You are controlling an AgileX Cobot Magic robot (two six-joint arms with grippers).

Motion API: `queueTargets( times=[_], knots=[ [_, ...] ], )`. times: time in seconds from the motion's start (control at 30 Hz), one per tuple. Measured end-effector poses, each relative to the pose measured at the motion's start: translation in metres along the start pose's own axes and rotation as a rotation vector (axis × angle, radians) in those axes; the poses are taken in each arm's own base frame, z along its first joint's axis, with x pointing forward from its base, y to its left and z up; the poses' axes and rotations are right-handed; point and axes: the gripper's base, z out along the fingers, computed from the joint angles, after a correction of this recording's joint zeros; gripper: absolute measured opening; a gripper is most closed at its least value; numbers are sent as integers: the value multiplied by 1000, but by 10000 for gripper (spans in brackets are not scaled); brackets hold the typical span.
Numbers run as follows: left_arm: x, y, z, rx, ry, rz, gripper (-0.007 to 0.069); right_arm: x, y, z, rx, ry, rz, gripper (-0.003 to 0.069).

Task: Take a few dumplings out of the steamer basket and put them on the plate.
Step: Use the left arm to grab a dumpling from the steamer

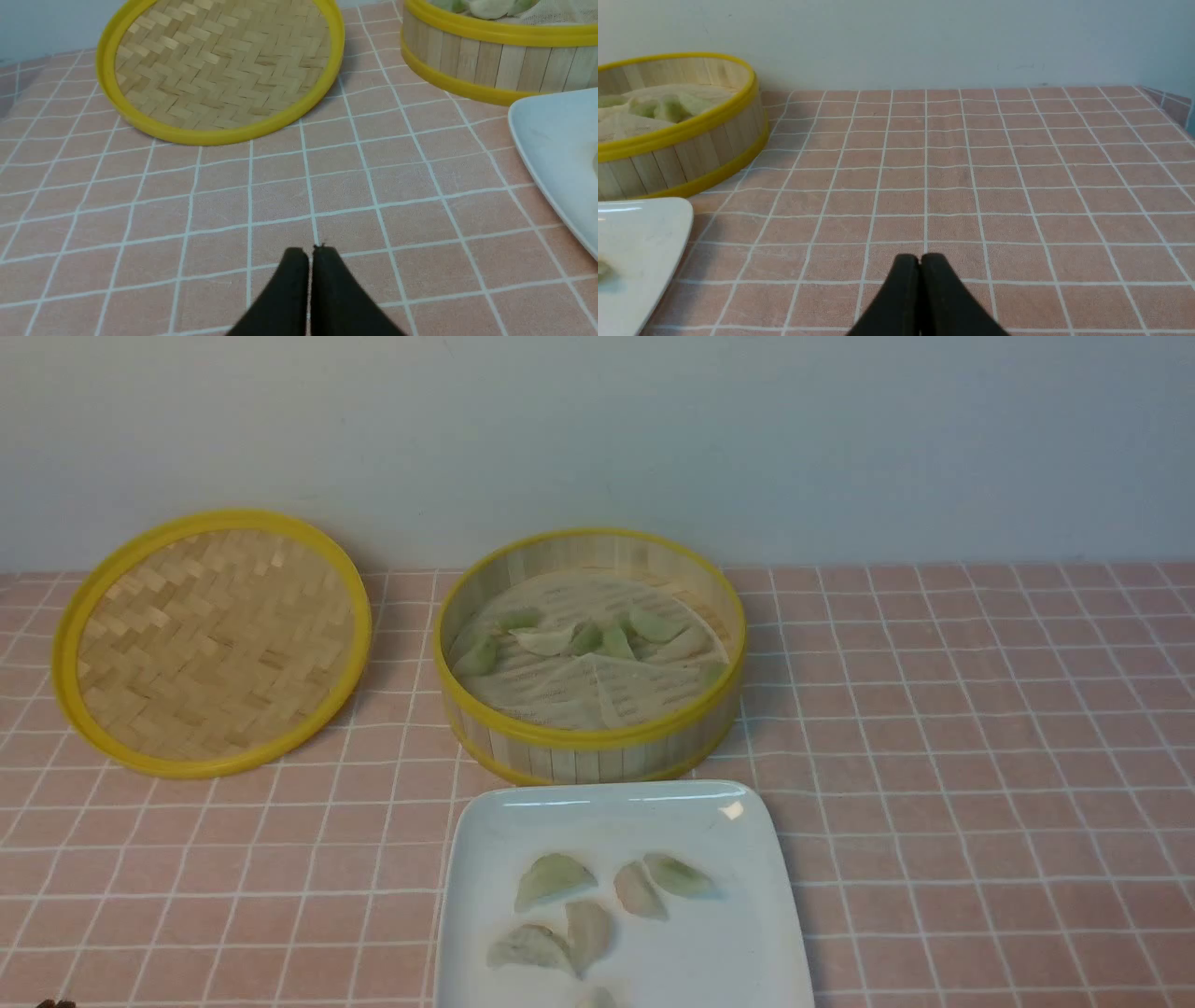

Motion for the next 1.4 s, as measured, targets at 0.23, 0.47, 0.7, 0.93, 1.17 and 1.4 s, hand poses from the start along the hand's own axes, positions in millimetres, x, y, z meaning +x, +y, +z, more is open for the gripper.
queueTargets(
  times=[0.23, 0.47, 0.7, 0.93, 1.17, 1.4],
  knots=[
    [0, 0, 0, 0, 0, 0, -6, 0, 0, 0, 0, 0, 0, -15],
    [0, 0, 0, 0, 0, 0, -6, 0, 0, 0, 0, 0, 0, -15],
    [0, 0, 0, 0, 0, 0, -6, 0, 0, 0, 0, 0, 0, -15],
    [-9, -4, 0, 60, -100, -269, -6, 0, 0, 0, 0, 0, 0, -15],
    [-25, -4, -4, 148, -259, -732, -6, 0, 0, 0, 0, 0, 0, -15],
    [-40, 9, -9, 129, -455, -973, -6, 0, 0, 0, 1, 0, -3, -15]
  ],
)
